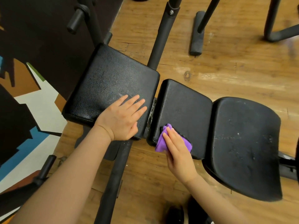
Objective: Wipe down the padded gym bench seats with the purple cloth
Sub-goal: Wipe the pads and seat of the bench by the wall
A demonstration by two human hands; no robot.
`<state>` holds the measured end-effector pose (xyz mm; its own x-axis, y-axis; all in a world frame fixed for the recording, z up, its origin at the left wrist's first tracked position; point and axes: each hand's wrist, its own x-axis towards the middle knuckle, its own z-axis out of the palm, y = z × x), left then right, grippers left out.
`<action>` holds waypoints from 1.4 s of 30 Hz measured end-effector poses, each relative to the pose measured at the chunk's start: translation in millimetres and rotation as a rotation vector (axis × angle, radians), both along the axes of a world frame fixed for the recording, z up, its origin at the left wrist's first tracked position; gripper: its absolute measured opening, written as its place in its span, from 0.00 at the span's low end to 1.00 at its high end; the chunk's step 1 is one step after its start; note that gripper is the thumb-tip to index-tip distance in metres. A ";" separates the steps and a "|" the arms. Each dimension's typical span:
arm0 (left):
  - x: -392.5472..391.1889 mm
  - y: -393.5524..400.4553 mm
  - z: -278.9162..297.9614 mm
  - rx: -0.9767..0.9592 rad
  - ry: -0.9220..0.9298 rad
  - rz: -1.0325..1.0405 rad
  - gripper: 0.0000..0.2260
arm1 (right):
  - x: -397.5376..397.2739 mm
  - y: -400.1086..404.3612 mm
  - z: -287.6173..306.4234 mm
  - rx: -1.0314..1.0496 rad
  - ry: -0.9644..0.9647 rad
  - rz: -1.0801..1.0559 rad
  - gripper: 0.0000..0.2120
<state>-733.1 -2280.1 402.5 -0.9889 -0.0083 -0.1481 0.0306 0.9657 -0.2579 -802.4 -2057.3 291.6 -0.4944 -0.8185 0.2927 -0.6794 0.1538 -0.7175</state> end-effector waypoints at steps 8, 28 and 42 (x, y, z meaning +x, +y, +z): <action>4.0 5.5 4.9 -0.011 0.014 0.028 0.25 | 15.7 -24.9 -8.1 -0.053 0.274 0.112 0.24; 18.3 208.0 -73.2 0.151 -0.028 0.672 0.37 | -33.9 80.5 -41.1 0.101 0.185 0.108 0.33; -107.0 426.2 -64.0 0.360 0.053 1.105 0.32 | -189.2 260.3 4.4 0.552 0.197 0.350 0.31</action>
<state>-840.1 -1853.9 338.5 -0.4747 -0.8358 -0.2761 -0.8764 0.4777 0.0606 -991.6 -1797.0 296.0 -0.1532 -0.9758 -0.1561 -0.8658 0.2087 -0.4548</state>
